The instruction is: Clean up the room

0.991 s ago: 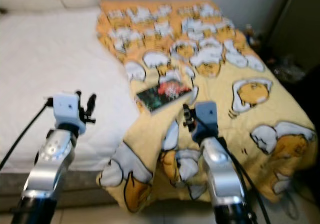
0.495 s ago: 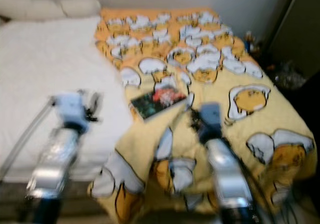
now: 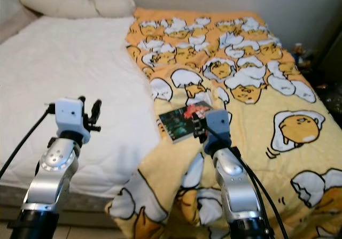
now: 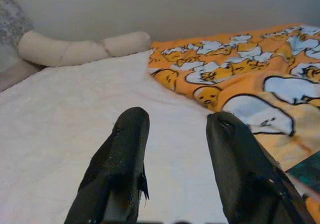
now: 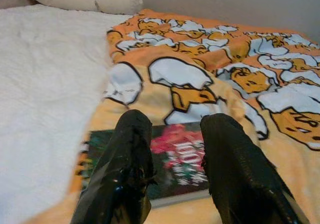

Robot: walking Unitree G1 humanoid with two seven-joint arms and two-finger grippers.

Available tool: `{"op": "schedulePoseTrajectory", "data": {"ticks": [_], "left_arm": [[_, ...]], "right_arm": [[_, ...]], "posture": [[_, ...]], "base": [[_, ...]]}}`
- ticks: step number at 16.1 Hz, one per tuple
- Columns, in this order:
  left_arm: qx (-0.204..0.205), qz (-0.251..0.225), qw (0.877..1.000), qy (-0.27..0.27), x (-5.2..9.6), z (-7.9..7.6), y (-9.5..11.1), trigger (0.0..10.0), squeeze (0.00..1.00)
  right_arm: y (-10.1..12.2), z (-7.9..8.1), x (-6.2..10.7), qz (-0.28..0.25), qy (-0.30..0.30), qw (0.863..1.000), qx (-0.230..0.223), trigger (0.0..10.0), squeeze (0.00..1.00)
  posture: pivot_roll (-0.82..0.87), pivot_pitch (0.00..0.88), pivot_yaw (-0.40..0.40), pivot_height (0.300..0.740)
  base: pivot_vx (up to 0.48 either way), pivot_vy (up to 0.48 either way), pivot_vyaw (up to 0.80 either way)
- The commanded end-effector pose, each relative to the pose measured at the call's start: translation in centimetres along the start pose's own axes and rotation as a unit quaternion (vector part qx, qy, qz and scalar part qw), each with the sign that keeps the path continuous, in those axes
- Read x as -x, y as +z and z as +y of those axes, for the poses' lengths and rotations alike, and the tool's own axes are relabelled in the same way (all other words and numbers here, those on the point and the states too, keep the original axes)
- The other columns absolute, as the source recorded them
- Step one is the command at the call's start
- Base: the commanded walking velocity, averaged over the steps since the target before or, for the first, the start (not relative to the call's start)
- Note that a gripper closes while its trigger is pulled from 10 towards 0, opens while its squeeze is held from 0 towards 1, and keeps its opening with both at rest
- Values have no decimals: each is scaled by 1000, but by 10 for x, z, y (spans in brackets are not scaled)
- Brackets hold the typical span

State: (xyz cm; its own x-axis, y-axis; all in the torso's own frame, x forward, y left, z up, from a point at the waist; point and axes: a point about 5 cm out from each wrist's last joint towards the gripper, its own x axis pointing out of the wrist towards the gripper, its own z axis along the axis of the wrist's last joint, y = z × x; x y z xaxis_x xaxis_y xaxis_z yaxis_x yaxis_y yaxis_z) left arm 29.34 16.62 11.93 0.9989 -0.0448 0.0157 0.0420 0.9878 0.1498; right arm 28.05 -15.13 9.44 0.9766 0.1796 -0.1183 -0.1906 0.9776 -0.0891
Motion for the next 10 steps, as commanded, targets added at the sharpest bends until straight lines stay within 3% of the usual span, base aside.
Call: {"op": "schedulePoseTrajectory", "data": {"ticks": [1, 6, 8, 10], "left_arm": [[5, -3, 1000, -13, -1, -7, 2, 10000, 0], [-7, 3, 999, -32, -4, -6, 5, 10000, 0], [-18, 9, 997, -68, -5, -8, 7, 10000, 0], [-30, 10, 994, -100, -6, -10, 10, 10000, 0]], "right_arm": [[2, -5, 0, -1, -1, 1000, -3, 10000, 0], [11, -5, -7, -4, 4, 999, -50, 10000, 0], [13, -18, -16, 24, -34, 992, -123, 10000, 0], [17, -22, -25, 37, -25, 984, -174, 10000, 0]], "posture": [[32, 0, 21, 740], [49, 7, 27, 740], [61, 50, 25, 740], [69, 71, 19, 740]], "base": [[296, 0, 0], [53, 0, 0], [0, 0, 0], [0, 0, 0]]}}
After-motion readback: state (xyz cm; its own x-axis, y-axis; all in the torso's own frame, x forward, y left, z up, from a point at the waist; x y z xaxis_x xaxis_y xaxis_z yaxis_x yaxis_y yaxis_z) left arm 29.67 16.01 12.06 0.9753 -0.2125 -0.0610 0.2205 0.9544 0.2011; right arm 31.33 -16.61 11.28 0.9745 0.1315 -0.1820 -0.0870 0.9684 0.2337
